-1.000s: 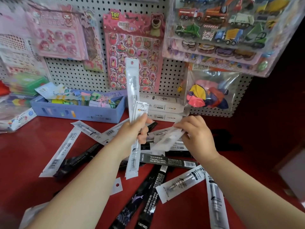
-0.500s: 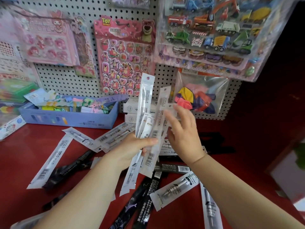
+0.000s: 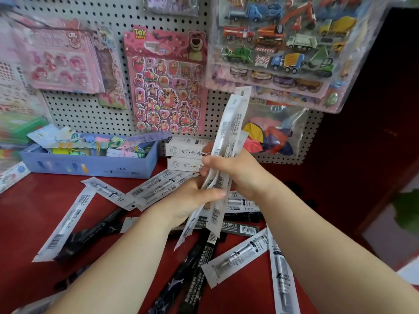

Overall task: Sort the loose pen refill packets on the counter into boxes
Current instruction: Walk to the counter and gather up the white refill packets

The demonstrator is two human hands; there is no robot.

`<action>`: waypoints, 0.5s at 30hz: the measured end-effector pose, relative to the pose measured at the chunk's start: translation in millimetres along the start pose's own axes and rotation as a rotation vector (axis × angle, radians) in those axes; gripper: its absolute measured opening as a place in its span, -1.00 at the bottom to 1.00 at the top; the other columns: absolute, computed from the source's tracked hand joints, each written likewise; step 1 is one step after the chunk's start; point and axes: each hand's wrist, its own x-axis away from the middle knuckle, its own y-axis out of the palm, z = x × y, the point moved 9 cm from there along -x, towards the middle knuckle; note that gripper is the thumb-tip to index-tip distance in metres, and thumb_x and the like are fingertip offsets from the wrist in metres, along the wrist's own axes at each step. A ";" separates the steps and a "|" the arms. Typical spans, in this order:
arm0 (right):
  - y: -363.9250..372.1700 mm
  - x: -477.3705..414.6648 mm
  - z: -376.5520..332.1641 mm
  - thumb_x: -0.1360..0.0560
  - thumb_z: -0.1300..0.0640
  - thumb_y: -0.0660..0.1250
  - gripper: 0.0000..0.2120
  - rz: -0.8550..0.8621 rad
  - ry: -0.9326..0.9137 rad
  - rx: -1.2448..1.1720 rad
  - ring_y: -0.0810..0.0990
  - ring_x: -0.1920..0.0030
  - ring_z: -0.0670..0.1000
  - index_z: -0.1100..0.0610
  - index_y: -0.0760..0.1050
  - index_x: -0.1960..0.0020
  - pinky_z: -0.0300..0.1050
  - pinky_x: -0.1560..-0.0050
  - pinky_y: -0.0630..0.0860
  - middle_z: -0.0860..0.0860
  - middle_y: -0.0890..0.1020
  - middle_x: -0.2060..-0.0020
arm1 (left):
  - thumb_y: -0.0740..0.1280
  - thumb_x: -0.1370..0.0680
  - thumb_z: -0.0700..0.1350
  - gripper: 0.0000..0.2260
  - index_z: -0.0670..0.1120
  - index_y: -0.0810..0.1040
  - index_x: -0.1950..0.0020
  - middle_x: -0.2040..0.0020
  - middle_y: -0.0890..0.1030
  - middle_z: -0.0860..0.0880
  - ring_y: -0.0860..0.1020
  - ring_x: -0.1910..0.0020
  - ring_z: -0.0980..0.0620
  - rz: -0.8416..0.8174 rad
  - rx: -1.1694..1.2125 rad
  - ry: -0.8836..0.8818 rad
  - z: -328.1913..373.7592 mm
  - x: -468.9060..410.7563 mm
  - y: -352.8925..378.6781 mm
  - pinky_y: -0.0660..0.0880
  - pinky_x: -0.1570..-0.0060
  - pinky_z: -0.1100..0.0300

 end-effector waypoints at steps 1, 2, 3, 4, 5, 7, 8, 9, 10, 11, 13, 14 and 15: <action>-3.7 1.7 -1.3 -0.43 0.37 0.30 -0.81 0.071 -0.025 0.021 0.54 0.47 -0.13 0.15 0.46 0.29 -0.28 0.34 0.53 -0.07 0.55 0.53 | 0.39 -0.34 -0.12 -0.81 0.11 0.49 0.11 0.25 0.60 0.25 0.54 0.17 0.32 -0.018 0.011 0.006 0.5 0.7 2.3 0.45 0.18 0.53; -9.1 3.2 -3.1 -0.43 0.36 0.31 -0.80 0.151 -0.055 0.022 0.52 0.49 -0.15 0.13 0.43 0.29 -0.28 0.35 0.52 -0.08 0.52 0.52 | 0.41 -0.32 -0.10 -0.73 0.13 0.47 0.05 0.15 0.59 0.26 0.54 0.08 0.31 -0.026 -0.006 0.016 -1.8 0.5 3.7 0.46 0.07 0.47; -15.5 5.0 -5.5 -0.43 0.35 0.31 -0.80 0.232 -0.084 0.008 0.51 0.48 -0.16 0.10 0.43 0.27 -0.29 0.35 0.52 -0.07 0.51 0.48 | 0.43 -0.29 -0.08 -0.63 0.15 0.44 -0.03 0.04 0.56 0.27 0.51 -0.02 0.29 -0.016 -0.044 0.018 -3.8 0.8 5.0 0.44 -0.04 0.39; -20.4 6.4 -7.1 -0.43 0.33 0.33 -0.83 0.296 -0.107 -0.006 0.53 0.45 -0.17 0.09 0.43 0.21 -0.31 0.33 0.52 -0.06 0.51 0.44 | 0.45 -0.30 -0.08 -0.56 0.18 0.39 -0.09 -0.02 0.53 0.26 0.49 -0.10 0.24 0.014 -0.104 0.019 -6.1 1.8 5.7 0.41 -0.11 0.30; -22.6 7.7 -9.2 -0.42 0.31 0.35 -0.85 0.339 -0.117 -0.010 0.54 0.43 -0.19 0.10 0.44 0.14 -0.34 0.31 0.53 -0.04 0.53 0.39 | 0.46 -0.33 -0.12 -0.54 0.17 0.36 -0.13 -0.04 0.52 0.23 0.48 -0.14 0.17 0.062 -0.152 0.020 -7.8 2.5 5.4 0.38 -0.14 0.24; -21.9 8.8 -9.6 -0.41 0.27 0.38 -0.78 0.378 -0.119 0.024 0.56 0.30 -0.14 0.13 0.41 0.01 -0.29 0.17 0.55 0.00 0.55 0.27 | 0.44 -0.36 -0.14 -0.55 0.14 0.35 -0.14 0.00 0.52 0.20 0.49 -0.13 0.11 0.203 -0.228 0.038 -9.8 3.7 1.0 0.39 -0.09 0.20; -19.3 9.5 -7.4 -0.39 0.25 0.40 -0.72 0.376 -0.110 0.042 0.55 0.22 -0.09 0.12 0.39 -0.04 -0.21 0.08 0.55 0.01 0.54 0.20 | 0.44 -0.36 -0.14 -0.57 0.13 0.36 -0.13 0.04 0.52 0.20 0.49 -0.09 0.11 0.283 -0.255 0.041 -9.5 5.0 -2.2 0.40 0.00 0.23; -15.9 10.3 -3.4 -0.39 0.24 0.41 -0.65 0.367 -0.093 0.040 0.53 0.14 -0.08 0.09 0.35 -0.10 -0.19 0.02 0.52 0.00 0.52 0.14 | 0.43 -0.37 -0.14 -0.58 0.11 0.36 -0.13 0.07 0.51 0.19 0.48 -0.05 0.12 0.347 -0.265 0.036 -9.6 6.2 -5.5 0.39 0.10 0.29; -12.6 11.0 1.5 -0.39 0.23 0.42 -0.56 0.345 -0.076 0.022 0.51 0.05 -0.08 0.08 0.31 -0.19 -0.20 -0.03 0.49 -0.03 0.51 0.08 | 0.42 -0.38 -0.14 -0.59 0.09 0.36 -0.14 0.09 0.50 0.19 0.47 -0.01 0.15 0.385 -0.261 0.029 -10.3 7.1 -7.8 0.35 0.18 0.35; -10.9 11.7 7.8 -0.39 0.21 0.42 -0.45 0.330 -0.053 0.002 0.50 -0.06 -0.07 0.06 0.26 -0.29 -0.20 -0.11 0.48 -0.05 0.49 -0.03 | 0.41 -0.40 -0.15 -0.62 0.09 0.35 -0.12 0.12 0.48 0.20 0.46 0.05 0.20 0.406 -0.264 0.015 -11.4 8.3 -9.4 0.31 0.24 0.40; -12.1 10.8 19.1 -0.39 0.21 0.42 -0.27 0.330 -0.018 -0.045 0.40 -0.29 -0.02 0.03 0.10 -0.43 -0.06 -0.32 0.38 -0.01 0.40 -0.29 | 0.37 -0.43 -0.15 -0.74 0.09 0.37 0.00 0.24 0.44 0.23 0.43 0.19 0.21 0.419 -0.279 -0.021 -16.3 10.8 -13.7 0.31 0.29 0.39; -13.6 10.0 23.4 -0.39 0.23 0.41 -0.23 0.337 -0.008 -0.064 0.37 -0.34 0.00 0.03 0.06 -0.44 -0.02 -0.36 0.34 0.02 0.35 -0.35 | 0.36 -0.45 -0.14 -0.81 0.08 0.39 0.06 0.28 0.44 0.22 0.43 0.23 0.19 0.416 -0.269 -0.035 -19.4 12.0 -16.0 0.36 0.27 0.34; -14.4 9.4 24.8 -0.39 0.25 0.41 -0.26 0.341 -0.001 -0.080 0.40 -0.32 0.00 0.04 0.10 -0.43 -0.01 -0.34 0.36 0.03 0.38 -0.33 | 0.35 -0.46 -0.14 -0.85 0.08 0.41 0.13 0.31 0.45 0.20 0.43 0.28 0.20 0.409 -0.258 -0.039 -20.5 12.9 -16.9 0.38 0.24 0.32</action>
